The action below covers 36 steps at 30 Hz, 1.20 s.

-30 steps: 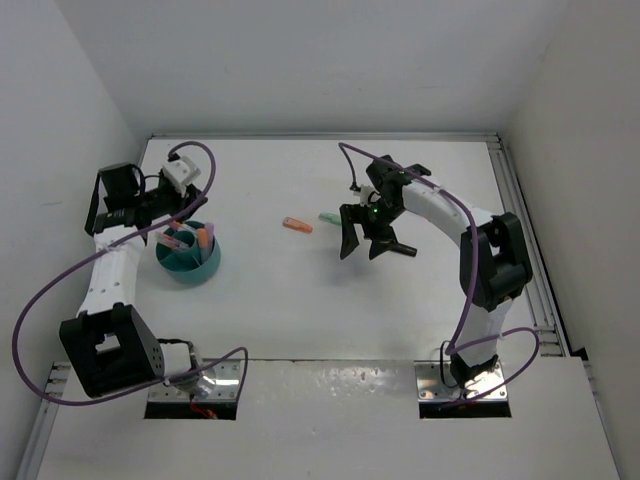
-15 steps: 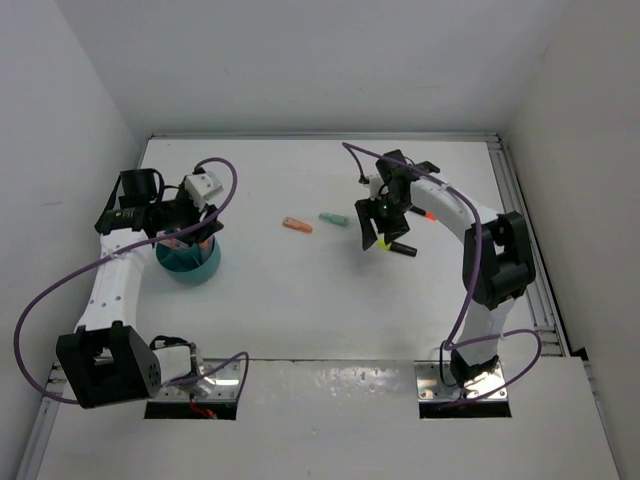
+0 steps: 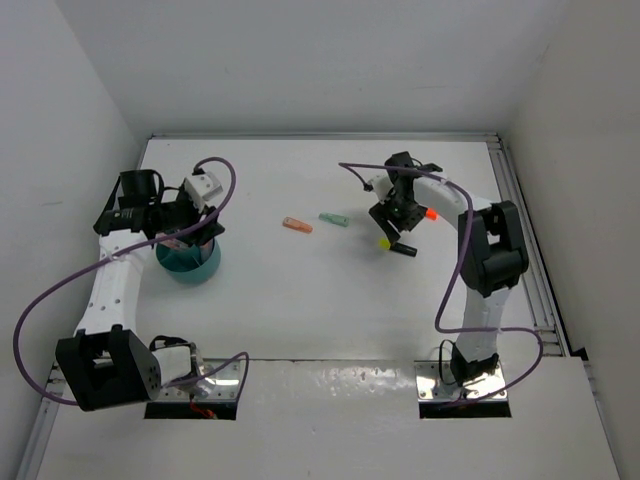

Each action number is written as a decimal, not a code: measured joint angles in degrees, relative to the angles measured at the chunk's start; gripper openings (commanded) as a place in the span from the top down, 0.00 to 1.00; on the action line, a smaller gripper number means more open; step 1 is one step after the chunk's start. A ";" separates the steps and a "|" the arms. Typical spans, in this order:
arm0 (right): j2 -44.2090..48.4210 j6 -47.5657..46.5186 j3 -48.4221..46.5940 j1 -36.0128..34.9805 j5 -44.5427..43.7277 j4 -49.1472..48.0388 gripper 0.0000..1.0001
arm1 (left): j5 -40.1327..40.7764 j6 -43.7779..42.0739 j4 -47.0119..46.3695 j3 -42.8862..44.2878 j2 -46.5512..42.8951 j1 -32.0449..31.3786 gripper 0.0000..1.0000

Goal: Sort the stationery into containers
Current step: Grab a piece of stationery with the right arm, then pass the stationery from the right arm to the left

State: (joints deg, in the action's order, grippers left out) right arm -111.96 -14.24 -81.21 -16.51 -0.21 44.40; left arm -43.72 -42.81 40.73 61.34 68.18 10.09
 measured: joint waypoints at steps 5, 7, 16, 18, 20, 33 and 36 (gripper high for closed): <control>-3.13 -3.78 0.20 2.56 0.96 0.00 0.41 | -1.25 0.02 -0.04 0.00 -1.60 0.00 0.36; -3.89 -4.70 0.26 3.41 1.75 0.04 0.43 | -1.88 0.09 -0.04 0.00 -2.12 0.00 0.36; -7.13 -7.74 0.20 4.72 5.09 1.31 0.51 | -4.24 2.54 -0.39 -0.13 -2.32 0.79 0.36; -7.15 -8.41 0.09 4.70 5.42 1.53 0.63 | -4.87 3.21 -0.63 -0.13 -2.32 1.01 0.36; -7.15 -9.03 0.09 4.72 5.62 1.60 0.84 | -5.44 3.96 -0.98 -0.17 -2.32 1.25 0.36; 3.21 0.63 5.05 0.90 20.65 2.03 1.00 | -17.81 32.13 -19.19 -13.90 -10.58 3.96 0.38; 11.93 7.13 5.31 -4.68 27.34 -1.18 1.00 | -18.49 45.20 -29.44 -18.53 -15.15 1.81 0.37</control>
State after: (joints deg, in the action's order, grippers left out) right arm -100.03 -7.11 -75.90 -21.19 27.14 43.22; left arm -62.22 2.39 11.29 42.81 53.04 11.90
